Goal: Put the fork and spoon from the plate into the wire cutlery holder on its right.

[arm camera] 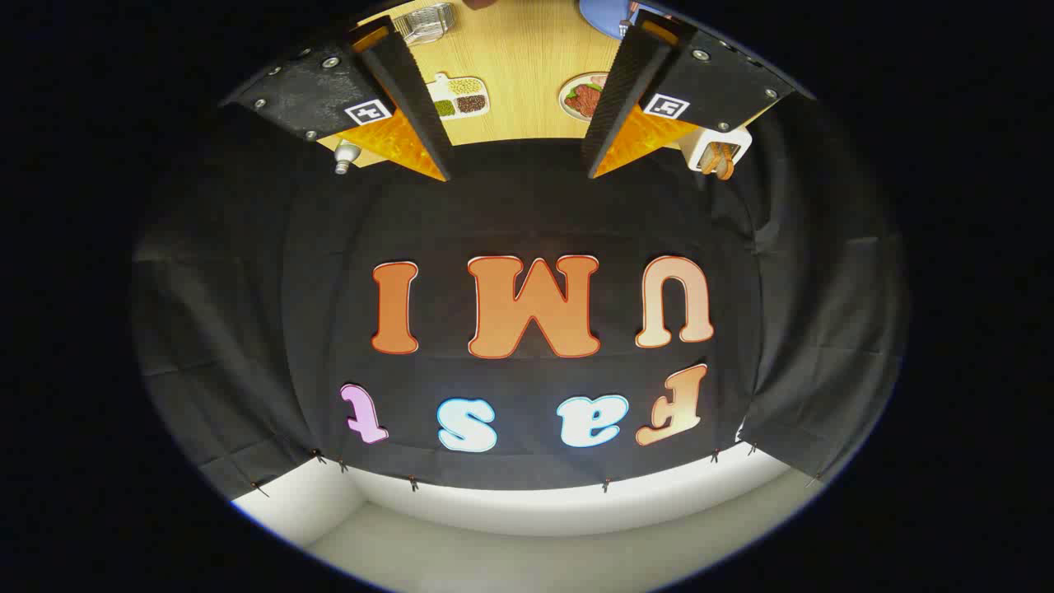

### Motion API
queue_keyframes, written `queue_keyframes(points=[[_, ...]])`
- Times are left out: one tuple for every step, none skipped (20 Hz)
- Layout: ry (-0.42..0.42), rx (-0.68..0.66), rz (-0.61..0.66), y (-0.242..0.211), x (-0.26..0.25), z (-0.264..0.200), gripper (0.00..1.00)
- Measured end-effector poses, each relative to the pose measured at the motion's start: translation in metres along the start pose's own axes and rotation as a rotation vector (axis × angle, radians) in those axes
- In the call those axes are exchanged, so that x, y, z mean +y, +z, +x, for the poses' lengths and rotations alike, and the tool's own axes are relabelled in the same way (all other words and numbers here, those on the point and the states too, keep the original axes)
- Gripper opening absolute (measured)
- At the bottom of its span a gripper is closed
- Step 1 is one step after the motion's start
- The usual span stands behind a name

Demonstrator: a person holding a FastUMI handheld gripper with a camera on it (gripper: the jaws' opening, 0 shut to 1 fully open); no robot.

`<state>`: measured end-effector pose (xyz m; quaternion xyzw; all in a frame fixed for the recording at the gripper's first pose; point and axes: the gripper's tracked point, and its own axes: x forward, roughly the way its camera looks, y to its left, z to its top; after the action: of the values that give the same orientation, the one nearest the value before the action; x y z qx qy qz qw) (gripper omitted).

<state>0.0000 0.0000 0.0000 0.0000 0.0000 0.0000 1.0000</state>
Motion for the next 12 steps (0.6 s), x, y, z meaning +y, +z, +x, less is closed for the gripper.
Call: queue_keyframes(points=[[0.001, -0.001, 0.003, 0.001, -0.001, 0.001, 0.95], [0.004, -0.004, 0.004, 0.002, 0.000, 0.001, 0.95], [0.005, -0.006, 0.005, 0.003, 0.000, 0.002, 0.95], [0.008, -0.006, 0.006, 0.003, 0.000, 0.002, 0.95], [0.009, -0.007, 0.008, 0.003, 0.001, 0.002, 0.95], [0.016, -0.006, 0.009, 0.003, 0.003, 0.002, 0.95], [0.022, -0.003, 0.008, 0.002, 0.006, 0.002, 0.95], [0.024, -0.004, 0.006, 0.002, 0.006, 0.002, 0.95], [0.026, -0.006, 0.005, 0.003, 0.007, 0.002, 0.95], [0.025, -0.011, 0.004, 0.006, 0.008, 0.001, 0.95], [0.025, -0.016, 0.006, 0.007, 0.009, 0.001, 0.95], [0.024, -0.021, 0.009, 0.009, 0.010, 0.001, 0.95]])
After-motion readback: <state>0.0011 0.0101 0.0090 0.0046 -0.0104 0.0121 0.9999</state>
